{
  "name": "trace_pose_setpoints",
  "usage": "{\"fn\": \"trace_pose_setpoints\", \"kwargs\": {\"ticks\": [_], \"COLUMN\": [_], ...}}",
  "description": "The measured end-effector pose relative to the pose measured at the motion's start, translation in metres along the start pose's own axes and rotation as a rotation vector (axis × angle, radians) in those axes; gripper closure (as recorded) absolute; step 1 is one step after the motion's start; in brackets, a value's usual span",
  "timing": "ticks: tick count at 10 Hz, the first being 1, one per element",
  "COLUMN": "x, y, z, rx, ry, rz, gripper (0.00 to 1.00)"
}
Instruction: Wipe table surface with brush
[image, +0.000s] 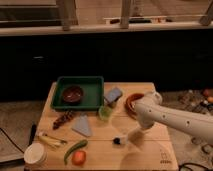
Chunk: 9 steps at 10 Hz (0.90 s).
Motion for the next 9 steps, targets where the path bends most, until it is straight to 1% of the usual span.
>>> {"fn": "trace_pose_setpoints", "kwargs": {"ticks": [3, 9], "x": [-0.0019, -0.0021], "y": [-0.0028, -0.0030], "z": [-0.0093, -0.0096], "rx": [0.044, 0.046], "ry": [0.008, 0.009], "rz": [0.001, 0.001], "gripper": [1.00, 1.00]}}
